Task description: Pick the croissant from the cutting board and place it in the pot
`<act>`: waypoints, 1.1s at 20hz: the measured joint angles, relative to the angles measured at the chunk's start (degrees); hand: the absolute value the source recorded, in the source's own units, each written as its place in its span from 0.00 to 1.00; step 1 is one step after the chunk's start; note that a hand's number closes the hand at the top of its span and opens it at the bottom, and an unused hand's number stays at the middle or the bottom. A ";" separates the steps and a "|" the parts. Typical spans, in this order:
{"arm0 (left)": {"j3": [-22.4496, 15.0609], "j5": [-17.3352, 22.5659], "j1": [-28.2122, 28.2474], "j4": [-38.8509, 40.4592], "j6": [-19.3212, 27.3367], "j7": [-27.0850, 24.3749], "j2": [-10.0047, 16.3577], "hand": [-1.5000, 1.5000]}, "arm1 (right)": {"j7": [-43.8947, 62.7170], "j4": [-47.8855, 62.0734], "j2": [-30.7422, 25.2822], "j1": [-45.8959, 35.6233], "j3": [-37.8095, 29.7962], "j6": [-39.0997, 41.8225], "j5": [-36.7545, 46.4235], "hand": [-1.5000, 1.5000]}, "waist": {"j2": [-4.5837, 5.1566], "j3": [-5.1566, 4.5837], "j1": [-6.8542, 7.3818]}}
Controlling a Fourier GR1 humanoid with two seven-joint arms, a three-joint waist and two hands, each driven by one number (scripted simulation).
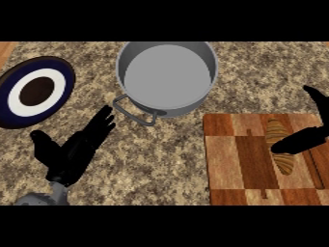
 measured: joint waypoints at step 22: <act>1.69 -3.20 2.77 -3.20 -1.83 1.90 -2.77 0.50 | -3.48 6.09 5.41 5.06 -0.04 0.72 8.73 0.00 | 0.01 0.03 -0.17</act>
